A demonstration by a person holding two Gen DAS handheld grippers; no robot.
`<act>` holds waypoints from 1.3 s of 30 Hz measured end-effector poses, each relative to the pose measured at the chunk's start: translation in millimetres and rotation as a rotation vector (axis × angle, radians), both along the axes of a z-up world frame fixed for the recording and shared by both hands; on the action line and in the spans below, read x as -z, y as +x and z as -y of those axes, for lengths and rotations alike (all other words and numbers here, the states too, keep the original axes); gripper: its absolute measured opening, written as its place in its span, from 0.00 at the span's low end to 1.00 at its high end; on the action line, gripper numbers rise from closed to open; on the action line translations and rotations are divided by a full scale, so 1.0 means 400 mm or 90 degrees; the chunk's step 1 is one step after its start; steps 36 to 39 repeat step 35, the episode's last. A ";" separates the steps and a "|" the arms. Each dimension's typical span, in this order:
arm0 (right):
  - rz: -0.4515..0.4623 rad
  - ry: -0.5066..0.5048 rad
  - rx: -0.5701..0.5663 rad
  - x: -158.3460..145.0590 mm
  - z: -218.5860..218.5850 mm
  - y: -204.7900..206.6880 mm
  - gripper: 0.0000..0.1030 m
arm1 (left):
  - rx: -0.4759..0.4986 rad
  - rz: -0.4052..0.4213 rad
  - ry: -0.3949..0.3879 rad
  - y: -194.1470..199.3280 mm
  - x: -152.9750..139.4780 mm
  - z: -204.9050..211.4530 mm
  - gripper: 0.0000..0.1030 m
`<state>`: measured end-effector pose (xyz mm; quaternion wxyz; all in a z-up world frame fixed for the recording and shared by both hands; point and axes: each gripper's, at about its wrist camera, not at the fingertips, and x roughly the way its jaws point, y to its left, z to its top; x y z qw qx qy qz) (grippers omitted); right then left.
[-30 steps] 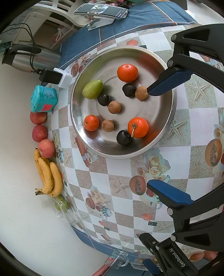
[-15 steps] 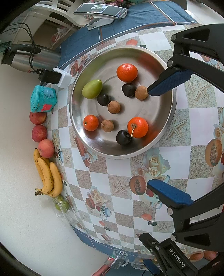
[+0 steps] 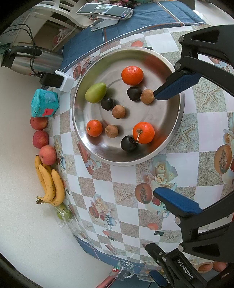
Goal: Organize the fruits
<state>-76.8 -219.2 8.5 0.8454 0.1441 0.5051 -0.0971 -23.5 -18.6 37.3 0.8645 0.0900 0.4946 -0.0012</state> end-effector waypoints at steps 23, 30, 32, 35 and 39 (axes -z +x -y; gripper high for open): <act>-0.002 0.006 0.017 0.004 0.007 -0.005 0.95 | -0.003 -0.005 -0.001 0.002 0.004 -0.006 1.00; -0.003 0.012 0.021 0.003 0.011 -0.006 0.95 | 0.009 0.011 -0.001 -0.009 -0.002 0.003 1.00; -0.002 0.011 0.021 0.003 0.011 -0.006 0.95 | 0.010 0.014 -0.002 -0.009 -0.004 0.004 1.00; -0.002 0.013 0.022 0.003 0.010 -0.005 0.95 | 0.009 0.014 -0.002 -0.008 -0.004 0.005 1.00; -0.002 0.013 0.022 0.003 0.010 -0.005 0.95 | 0.009 0.014 -0.002 -0.008 -0.004 0.005 1.00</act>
